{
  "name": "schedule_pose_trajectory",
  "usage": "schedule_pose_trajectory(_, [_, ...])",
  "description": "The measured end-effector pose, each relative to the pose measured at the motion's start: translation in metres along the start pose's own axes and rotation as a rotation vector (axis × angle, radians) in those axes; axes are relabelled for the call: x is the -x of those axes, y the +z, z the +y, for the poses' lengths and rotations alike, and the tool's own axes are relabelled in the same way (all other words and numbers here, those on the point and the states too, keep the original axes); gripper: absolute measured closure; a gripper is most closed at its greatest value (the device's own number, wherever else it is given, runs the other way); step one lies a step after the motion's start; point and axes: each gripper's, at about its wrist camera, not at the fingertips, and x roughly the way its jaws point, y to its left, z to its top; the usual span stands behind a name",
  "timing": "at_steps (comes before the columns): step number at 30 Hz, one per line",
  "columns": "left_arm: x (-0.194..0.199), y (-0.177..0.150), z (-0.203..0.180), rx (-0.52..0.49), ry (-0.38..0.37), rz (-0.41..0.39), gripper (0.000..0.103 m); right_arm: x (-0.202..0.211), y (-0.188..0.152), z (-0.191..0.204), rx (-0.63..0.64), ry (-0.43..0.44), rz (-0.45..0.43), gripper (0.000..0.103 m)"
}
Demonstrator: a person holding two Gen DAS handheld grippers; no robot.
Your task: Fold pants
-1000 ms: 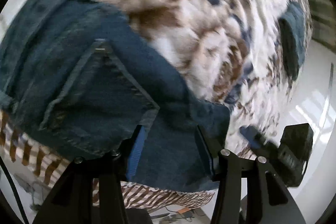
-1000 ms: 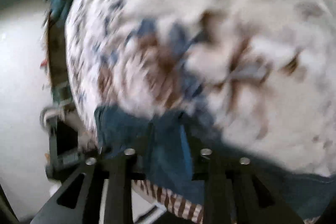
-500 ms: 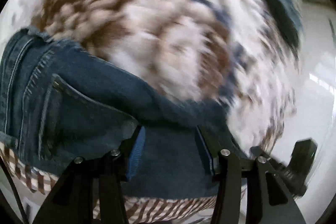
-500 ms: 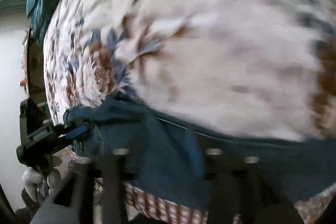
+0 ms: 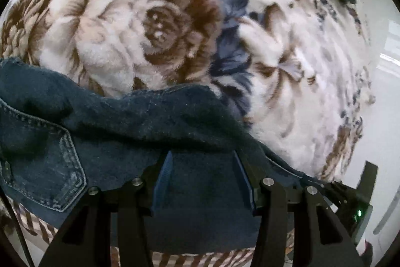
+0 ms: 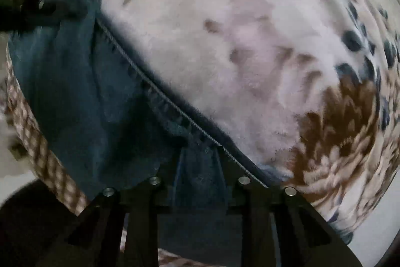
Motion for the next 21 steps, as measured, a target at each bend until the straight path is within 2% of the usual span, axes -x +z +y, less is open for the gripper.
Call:
schedule_pose_trajectory(2, [-0.004,-0.002,0.0,0.014,0.015,-0.005,0.056,0.002,-0.004,-0.003,-0.026,-0.02,-0.031,0.095])
schedule_pose_trajectory(5, [-0.003,-0.003,0.001,0.034,0.026,-0.019,0.056,0.015,-0.024,-0.023,-0.107,-0.053,-0.101,0.098])
schedule_pose_trajectory(9, [-0.003,-0.007,-0.004,0.03,0.05,-0.036,0.056,0.014,-0.045,-0.058,-0.303,-0.048,-0.124,0.103])
schedule_pose_trajectory(11, [-0.005,-0.013,-0.014,0.008,0.072,-0.044,0.056,0.007,-0.047,-0.076,-0.398,-0.007,-0.126,0.103])
schedule_pose_trajectory(13, [-0.003,-0.023,-0.027,-0.018,0.077,-0.055,0.056,0.011,-0.055,-0.098,-0.468,0.1,-0.139,0.102])
schedule_pose_trajectory(15, [0.002,-0.031,-0.042,-0.057,0.081,-0.08,0.056,0.026,-0.073,-0.124,-0.546,0.189,-0.177,0.095])
schedule_pose_trajectory(16, [0.005,-0.038,-0.05,-0.078,0.081,-0.101,0.056,0.036,-0.09,-0.138,-0.613,0.228,-0.214,0.087])
schedule_pose_trajectory(17, [0.008,-0.045,-0.057,-0.1,0.081,-0.123,0.056,0.045,-0.105,-0.151,-0.671,0.248,-0.246,0.068])
schedule_pose_trajectory(18, [0.009,-0.053,-0.067,-0.128,0.086,-0.151,0.051,0.053,-0.125,-0.163,-0.73,0.246,-0.275,0.056])
schedule_pose_trajectory(19, [0.01,-0.062,-0.076,-0.158,0.093,-0.177,0.042,0.062,-0.148,-0.177,-0.787,0.215,-0.296,0.037])
schedule_pose_trajectory(20, [0.009,-0.069,-0.084,-0.185,0.095,-0.197,0.024,0.069,-0.169,-0.186,-0.832,0.175,-0.311,0.033])
schedule_pose_trajectory(21, [0.008,-0.073,-0.089,-0.201,0.098,-0.207,0.016,0.076,-0.196,-0.201,-0.881,0.136,-0.327,0.033])
